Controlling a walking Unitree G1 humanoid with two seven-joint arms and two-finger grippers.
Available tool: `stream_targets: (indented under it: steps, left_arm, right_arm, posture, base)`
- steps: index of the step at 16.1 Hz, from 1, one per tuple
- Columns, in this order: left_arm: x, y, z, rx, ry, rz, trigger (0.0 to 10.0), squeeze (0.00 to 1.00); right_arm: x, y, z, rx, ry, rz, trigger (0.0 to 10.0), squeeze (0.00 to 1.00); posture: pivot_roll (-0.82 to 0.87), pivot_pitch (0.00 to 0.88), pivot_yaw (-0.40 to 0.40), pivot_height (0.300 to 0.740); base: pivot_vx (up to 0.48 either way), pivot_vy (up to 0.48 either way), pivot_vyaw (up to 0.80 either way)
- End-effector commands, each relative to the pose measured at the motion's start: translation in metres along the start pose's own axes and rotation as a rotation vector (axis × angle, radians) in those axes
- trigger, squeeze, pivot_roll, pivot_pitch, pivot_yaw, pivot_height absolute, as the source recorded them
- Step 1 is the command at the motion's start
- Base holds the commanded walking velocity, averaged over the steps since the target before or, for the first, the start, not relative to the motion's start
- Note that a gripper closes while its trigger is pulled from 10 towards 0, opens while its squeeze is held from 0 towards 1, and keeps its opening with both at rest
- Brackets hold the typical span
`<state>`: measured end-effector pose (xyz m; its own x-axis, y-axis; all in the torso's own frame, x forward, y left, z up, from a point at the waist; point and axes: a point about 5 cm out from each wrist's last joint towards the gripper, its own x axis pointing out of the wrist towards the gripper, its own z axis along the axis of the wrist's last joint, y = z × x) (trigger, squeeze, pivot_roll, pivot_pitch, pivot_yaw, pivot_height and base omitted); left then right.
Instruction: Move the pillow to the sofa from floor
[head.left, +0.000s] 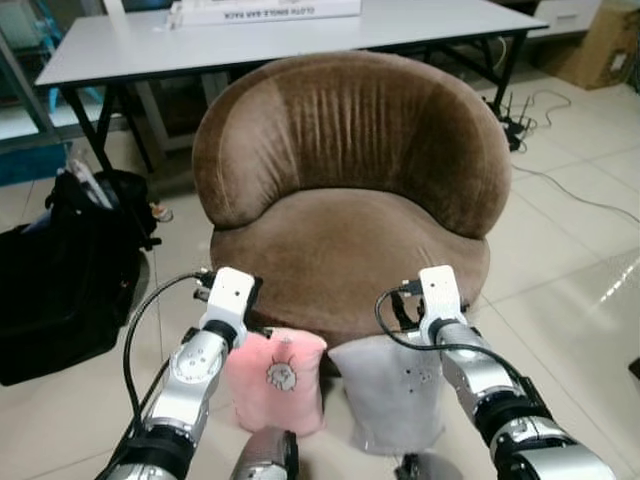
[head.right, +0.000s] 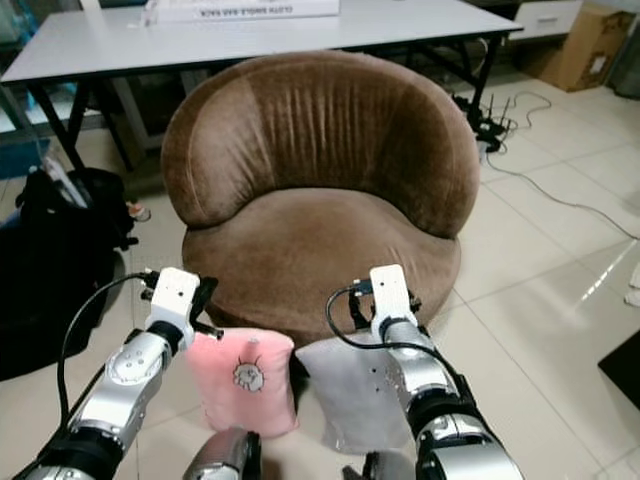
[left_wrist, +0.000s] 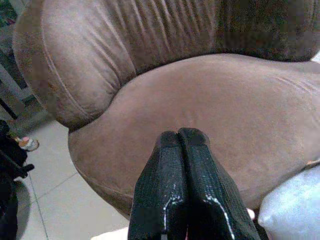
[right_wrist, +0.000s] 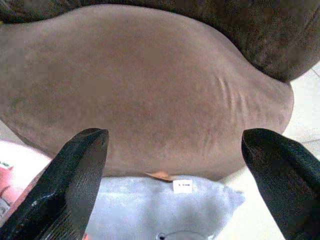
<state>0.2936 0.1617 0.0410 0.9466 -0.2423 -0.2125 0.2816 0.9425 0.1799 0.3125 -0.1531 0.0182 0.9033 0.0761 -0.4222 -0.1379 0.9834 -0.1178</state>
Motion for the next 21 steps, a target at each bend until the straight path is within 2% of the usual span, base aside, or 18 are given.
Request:
stream_targets:
  steps: [1,5,17,21]
  left_arm:
    - [0.0007,0.0009,-0.0003,0.011,0.008,0.003,10.0,0.00]
    - [0.0010,0.0015,0.0000,0.014,0.009,0.002,10.0,0.00]
    - [0.0011,0.0009,-0.0005,0.017,0.010,0.008,10.0,0.00]
    - [0.0010,-0.0007,-0.0002,0.009,0.000,-0.002,10.0,0.00]
  right_arm:
    - [0.0008,0.0000,0.0015,0.002,0.005,0.002,10.0,0.00]
    - [0.0010,0.0006,0.0020,0.003,0.004,0.000,10.0,0.00]
    - [0.0007,-0.0009,0.0015,-0.010,0.003,-0.001,10.0,0.00]
    - [0.0006,-0.0023,0.0016,-0.059,0.004,-0.001,10.0,0.00]
  posture:
    - [0.09,0.000,0.030,0.627]
    - [0.09,0.000,0.030,0.597]
    - [0.09,0.000,0.027,0.597]
    - [0.09,0.000,0.025,0.597]
  base:
    - [0.000,0.000,0.00]
    - [0.000,0.000,0.00]
    - [0.000,0.000,0.00]
    - [0.065,0.000,0.17]
